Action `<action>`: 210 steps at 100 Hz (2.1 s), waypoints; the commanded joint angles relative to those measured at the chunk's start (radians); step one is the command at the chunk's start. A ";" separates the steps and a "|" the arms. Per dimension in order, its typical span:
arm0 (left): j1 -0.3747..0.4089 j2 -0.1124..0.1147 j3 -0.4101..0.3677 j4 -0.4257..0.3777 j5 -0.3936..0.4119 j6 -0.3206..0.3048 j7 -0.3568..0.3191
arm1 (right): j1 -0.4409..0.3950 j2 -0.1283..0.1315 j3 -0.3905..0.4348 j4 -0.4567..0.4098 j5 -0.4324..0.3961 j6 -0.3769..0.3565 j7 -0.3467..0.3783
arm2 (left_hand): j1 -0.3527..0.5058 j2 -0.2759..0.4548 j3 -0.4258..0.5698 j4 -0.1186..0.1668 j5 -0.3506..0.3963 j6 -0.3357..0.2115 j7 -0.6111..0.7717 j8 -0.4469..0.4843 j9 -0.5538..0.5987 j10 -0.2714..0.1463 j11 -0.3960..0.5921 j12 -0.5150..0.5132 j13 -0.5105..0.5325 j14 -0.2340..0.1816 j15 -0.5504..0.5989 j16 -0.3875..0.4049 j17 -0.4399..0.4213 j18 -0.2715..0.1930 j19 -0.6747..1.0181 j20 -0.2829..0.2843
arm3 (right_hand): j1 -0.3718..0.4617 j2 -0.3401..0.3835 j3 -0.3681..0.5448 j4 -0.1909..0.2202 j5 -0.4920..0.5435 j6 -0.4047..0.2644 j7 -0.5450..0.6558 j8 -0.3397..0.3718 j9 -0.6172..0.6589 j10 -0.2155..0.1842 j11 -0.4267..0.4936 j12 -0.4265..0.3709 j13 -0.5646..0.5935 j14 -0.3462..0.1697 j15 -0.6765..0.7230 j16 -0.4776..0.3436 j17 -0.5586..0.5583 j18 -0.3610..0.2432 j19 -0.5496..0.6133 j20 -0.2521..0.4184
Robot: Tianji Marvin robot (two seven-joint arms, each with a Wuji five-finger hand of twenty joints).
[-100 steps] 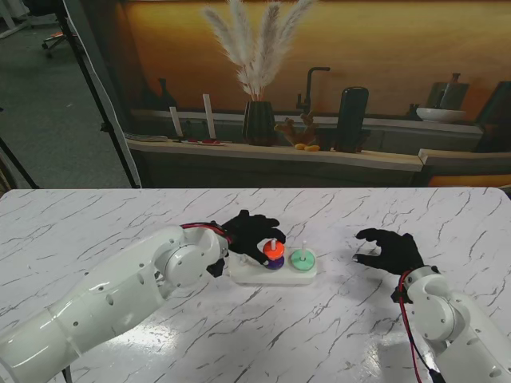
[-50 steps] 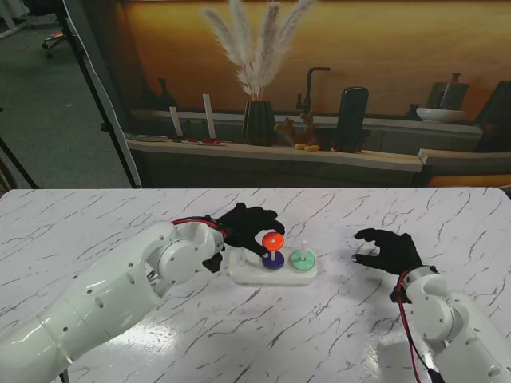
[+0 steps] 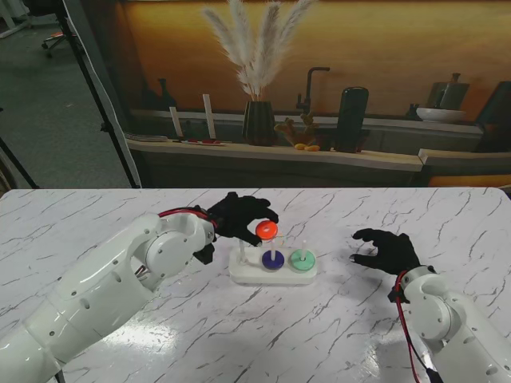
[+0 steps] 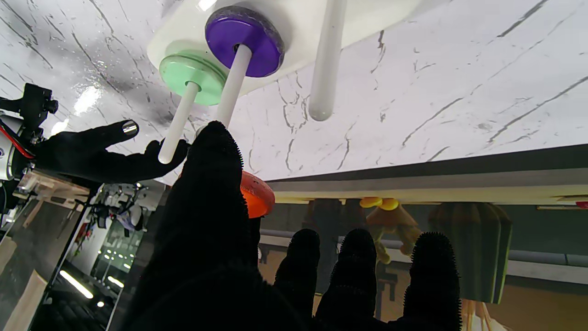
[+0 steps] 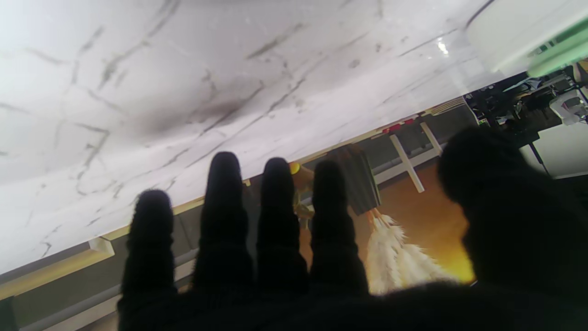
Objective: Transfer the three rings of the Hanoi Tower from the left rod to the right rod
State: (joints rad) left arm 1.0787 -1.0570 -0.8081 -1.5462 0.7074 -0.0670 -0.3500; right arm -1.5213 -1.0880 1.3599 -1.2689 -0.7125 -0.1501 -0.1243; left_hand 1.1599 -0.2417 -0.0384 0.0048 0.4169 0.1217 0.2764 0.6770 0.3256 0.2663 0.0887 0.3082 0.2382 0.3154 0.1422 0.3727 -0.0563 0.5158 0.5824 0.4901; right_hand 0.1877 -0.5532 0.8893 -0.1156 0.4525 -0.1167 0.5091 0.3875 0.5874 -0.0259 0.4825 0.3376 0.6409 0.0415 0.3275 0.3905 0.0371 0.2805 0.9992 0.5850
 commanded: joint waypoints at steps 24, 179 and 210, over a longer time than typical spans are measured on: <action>0.056 0.016 -0.067 -0.036 0.014 0.005 -0.036 | 0.001 -0.010 -0.008 0.005 0.004 -0.005 -0.006 | 0.064 0.082 0.032 -0.015 0.051 -0.049 0.053 0.011 0.022 -0.006 -0.003 0.019 0.021 0.010 0.001 0.013 -0.007 0.048 0.043 -0.011 | -0.004 -0.008 0.007 0.036 0.019 0.006 0.000 0.015 0.018 0.002 0.015 0.006 0.008 -0.023 0.013 0.008 -0.014 0.101 0.024 0.008; 0.171 0.028 -0.169 -0.065 0.039 0.058 -0.058 | 0.003 -0.009 -0.013 0.001 0.005 -0.004 0.001 | 0.058 0.088 0.031 -0.015 0.052 -0.039 0.040 0.010 0.018 -0.003 -0.007 0.019 0.014 0.014 -0.003 0.013 -0.012 0.045 0.035 -0.012 | -0.003 -0.009 0.009 0.036 0.020 0.006 0.001 0.016 0.018 0.001 0.015 0.006 0.008 -0.023 0.012 0.008 -0.014 0.101 0.024 0.008; 0.163 0.028 -0.157 -0.064 0.033 0.058 -0.062 | 0.002 -0.009 -0.011 -0.001 0.003 -0.003 0.002 | 0.056 0.090 0.030 -0.015 0.050 -0.040 0.037 0.010 0.017 -0.003 -0.008 0.018 0.012 0.014 -0.004 0.013 -0.012 0.044 0.032 -0.012 | -0.002 -0.009 0.010 0.036 0.020 0.005 0.001 0.016 0.018 0.001 0.015 0.006 0.008 -0.023 0.013 0.008 -0.015 0.102 0.024 0.008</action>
State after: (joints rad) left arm 1.2419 -1.0281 -0.9696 -1.6120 0.7431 0.0060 -0.3951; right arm -1.5127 -1.0901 1.3528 -1.2658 -0.7094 -0.1514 -0.1233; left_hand 1.1598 -0.2366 -0.0384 0.0048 0.4168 0.1217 0.2712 0.6770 0.3257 0.2663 0.0887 0.3081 0.2382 0.3156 0.1422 0.3728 -0.0561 0.5160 0.5824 0.4898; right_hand 0.1877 -0.5532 0.8893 -0.1156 0.4525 -0.1167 0.5091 0.3875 0.5874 -0.0259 0.4825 0.3376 0.6409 0.0415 0.3275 0.3904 0.0371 0.2805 0.9992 0.5850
